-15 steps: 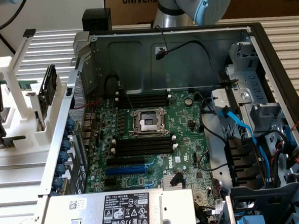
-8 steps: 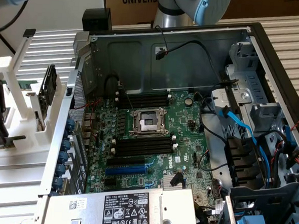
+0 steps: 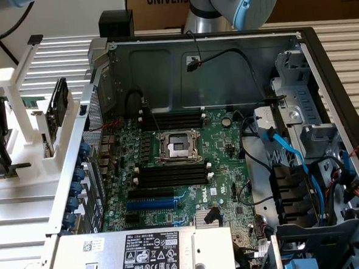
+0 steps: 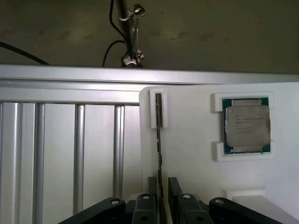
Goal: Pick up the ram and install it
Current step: 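Pick up the ram and move it above insertion slot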
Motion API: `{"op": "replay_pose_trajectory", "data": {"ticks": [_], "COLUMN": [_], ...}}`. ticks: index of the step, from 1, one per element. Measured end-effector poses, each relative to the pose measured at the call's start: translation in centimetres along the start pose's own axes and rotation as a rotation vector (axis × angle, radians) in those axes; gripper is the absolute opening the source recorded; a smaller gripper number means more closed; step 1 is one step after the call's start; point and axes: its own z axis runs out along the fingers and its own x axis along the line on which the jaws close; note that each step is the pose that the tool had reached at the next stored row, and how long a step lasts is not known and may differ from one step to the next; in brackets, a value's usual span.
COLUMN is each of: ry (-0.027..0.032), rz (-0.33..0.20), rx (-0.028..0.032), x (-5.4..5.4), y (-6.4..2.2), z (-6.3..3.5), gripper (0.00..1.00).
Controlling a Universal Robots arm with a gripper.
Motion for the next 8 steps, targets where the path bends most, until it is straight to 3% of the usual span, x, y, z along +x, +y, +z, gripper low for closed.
{"op": "replay_pose_trajectory", "data": {"ticks": [8], "ry": [-0.0016], "rz": [0.000], "rx": [0.0003], "x": [0.11], "y": [0.00], "z": [0.01], "gripper": [0.24]}}
